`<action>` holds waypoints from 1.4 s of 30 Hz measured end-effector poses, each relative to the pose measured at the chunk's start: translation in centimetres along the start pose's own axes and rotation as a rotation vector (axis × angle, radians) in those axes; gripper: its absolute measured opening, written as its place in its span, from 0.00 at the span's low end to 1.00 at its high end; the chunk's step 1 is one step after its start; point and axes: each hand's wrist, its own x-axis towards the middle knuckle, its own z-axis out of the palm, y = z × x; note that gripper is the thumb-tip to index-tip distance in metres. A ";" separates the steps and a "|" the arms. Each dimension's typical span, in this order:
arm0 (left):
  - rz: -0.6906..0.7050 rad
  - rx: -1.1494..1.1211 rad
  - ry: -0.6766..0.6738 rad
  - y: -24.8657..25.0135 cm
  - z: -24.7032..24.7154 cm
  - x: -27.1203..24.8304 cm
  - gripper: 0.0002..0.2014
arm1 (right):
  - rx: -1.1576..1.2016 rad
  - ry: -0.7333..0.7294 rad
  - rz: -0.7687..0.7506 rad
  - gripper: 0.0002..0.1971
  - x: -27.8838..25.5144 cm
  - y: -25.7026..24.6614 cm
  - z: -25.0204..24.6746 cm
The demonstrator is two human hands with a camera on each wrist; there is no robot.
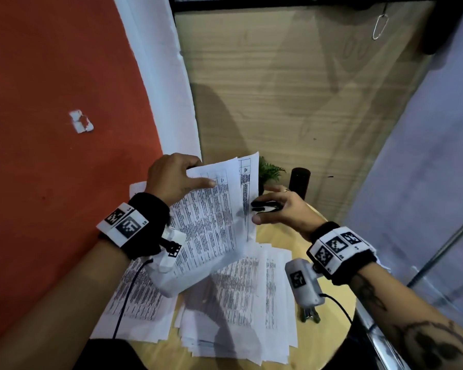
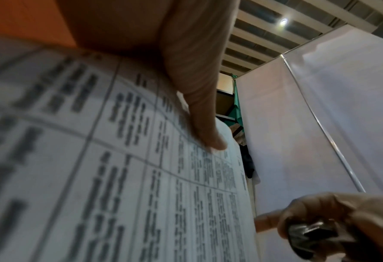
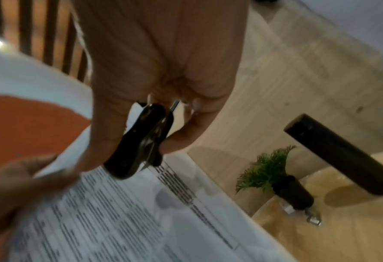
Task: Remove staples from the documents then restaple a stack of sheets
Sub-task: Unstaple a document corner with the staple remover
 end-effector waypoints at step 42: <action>-0.799 -0.251 -0.052 -25.0 -0.9 -13.4 0.09 | 0.056 -0.001 0.628 0.14 -2.0 20.0 10.4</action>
